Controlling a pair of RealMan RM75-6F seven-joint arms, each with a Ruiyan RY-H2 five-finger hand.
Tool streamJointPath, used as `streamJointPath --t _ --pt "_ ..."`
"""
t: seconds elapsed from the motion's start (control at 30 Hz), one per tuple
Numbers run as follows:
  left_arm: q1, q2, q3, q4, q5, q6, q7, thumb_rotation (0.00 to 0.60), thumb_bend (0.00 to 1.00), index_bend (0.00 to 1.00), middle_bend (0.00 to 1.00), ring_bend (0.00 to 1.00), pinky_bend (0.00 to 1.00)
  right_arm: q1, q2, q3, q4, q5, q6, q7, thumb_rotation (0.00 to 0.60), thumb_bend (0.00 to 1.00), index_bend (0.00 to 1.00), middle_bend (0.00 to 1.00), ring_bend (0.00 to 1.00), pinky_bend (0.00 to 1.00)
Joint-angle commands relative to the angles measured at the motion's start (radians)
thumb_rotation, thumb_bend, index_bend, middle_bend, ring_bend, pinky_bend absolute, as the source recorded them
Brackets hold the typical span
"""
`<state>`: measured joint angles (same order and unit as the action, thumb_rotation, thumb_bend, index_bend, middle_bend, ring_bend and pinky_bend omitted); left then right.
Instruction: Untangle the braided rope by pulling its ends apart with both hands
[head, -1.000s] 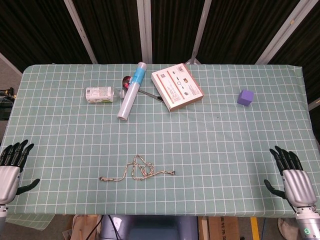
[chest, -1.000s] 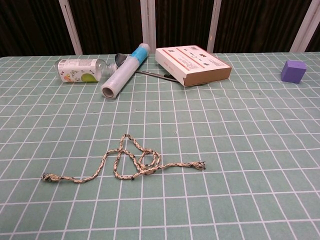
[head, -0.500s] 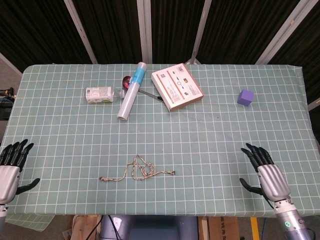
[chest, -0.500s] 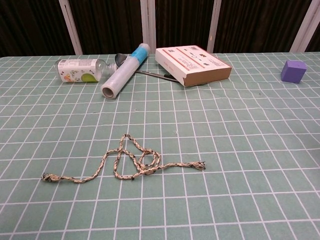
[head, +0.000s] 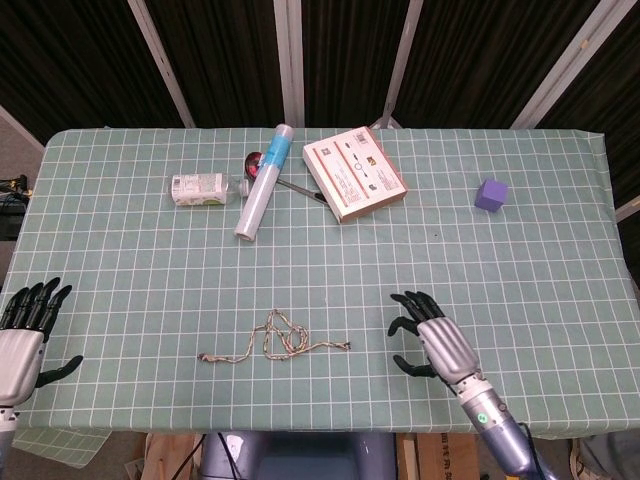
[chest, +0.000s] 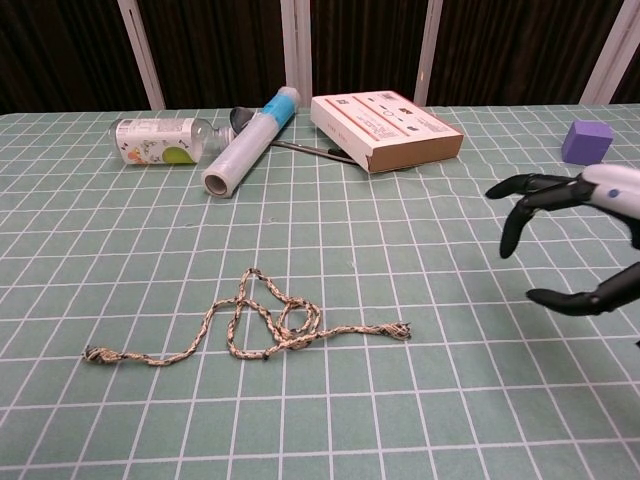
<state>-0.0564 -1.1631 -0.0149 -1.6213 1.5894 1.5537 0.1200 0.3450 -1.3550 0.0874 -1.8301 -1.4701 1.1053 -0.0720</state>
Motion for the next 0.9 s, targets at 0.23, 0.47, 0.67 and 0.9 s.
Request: streamJointPath --t 0.23,0.47,0.67,0.9 --pt "-0.006 -0.001 -0.002 0.002 -0.010 -0.014 -0.005 0.600 0.00 0.00 0.00 0.00 0.00 0.065 -0.214 0.033 0.098 0.132 -0.045 -0.119 0.600 0.34 0.50 0.15 0.00 0.00" --pt "-0.010 0.001 -0.005 0.002 -0.019 -0.023 -0.012 0.600 0.00 0.00 0.00 0.00 0.00 0.099 -0.299 0.055 0.141 0.191 -0.056 -0.167 0.600 0.33 0.50 0.15 0.00 0.00" --pt "-0.014 0.002 -0.003 0.002 -0.024 -0.033 -0.017 0.600 0.00 0.00 0.00 0.00 0.00 0.113 -0.368 0.057 0.198 0.215 -0.042 -0.193 0.600 0.34 0.53 0.16 0.00 0.00" --pt "-0.017 0.004 -0.005 0.002 -0.032 -0.040 -0.023 0.600 0.00 0.00 0.00 0.00 0.00 0.122 -0.434 0.057 0.256 0.233 -0.028 -0.202 0.600 0.34 0.54 0.16 0.00 0.00"
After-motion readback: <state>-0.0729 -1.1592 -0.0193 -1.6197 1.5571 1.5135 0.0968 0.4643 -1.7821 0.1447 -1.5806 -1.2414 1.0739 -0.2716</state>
